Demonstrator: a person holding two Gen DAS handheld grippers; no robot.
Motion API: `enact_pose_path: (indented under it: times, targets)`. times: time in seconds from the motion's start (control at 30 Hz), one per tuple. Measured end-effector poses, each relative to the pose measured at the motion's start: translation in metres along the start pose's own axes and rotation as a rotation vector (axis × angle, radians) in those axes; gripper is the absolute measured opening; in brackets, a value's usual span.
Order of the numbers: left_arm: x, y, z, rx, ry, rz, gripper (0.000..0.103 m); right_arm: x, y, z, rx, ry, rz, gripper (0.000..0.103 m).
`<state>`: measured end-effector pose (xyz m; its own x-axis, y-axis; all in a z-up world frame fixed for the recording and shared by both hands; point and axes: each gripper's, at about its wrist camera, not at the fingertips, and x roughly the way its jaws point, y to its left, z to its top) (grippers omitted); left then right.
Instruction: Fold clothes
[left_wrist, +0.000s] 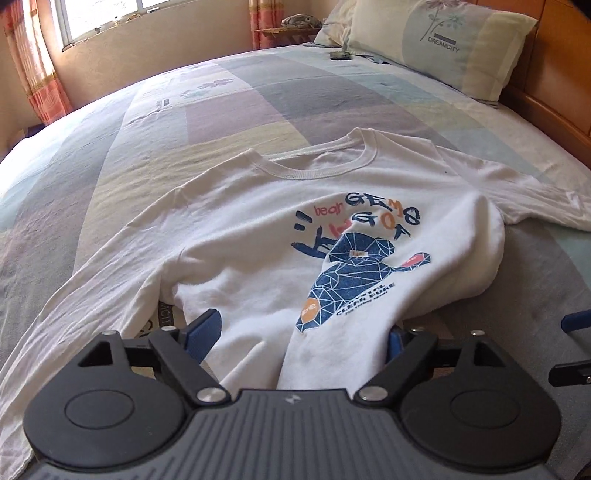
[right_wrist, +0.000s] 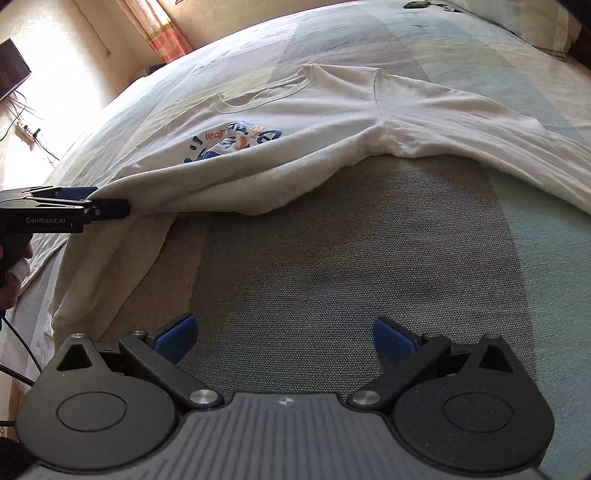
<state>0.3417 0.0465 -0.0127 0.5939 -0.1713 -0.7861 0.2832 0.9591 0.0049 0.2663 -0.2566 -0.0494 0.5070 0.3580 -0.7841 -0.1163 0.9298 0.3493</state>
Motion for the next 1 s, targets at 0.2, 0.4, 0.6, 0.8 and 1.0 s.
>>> enact_pose_path:
  times: [0.2, 0.4, 0.6, 0.8, 1.0]
  targets:
    - [0.027, 0.031, -0.007, -0.213, 0.065, -0.092, 0.091, 0.002, 0.007, 0.001, -0.037, 0.011, 0.022, 0.103]
    - [0.000, 0.016, -0.009, -0.151, 0.028, -0.042, 0.090, -0.001, 0.016, 0.000, -0.055, 0.001, 0.161, 0.103]
    - [-0.039, 0.009, -0.012, -0.110, -0.036, -0.001, 0.090, 0.016, 0.037, 0.014, -0.105, -0.012, 0.326, 0.103]
    - [-0.062, 0.015, -0.030, -0.203, -0.065, 0.016, 0.090, 0.057, 0.040, 0.035, -0.075, 0.016, 0.435, 0.088]
    - [-0.068, 0.020, -0.051, -0.256, -0.042, 0.034, 0.090, 0.089, 0.040, 0.052, -0.040, -0.036, 0.502, 0.079]
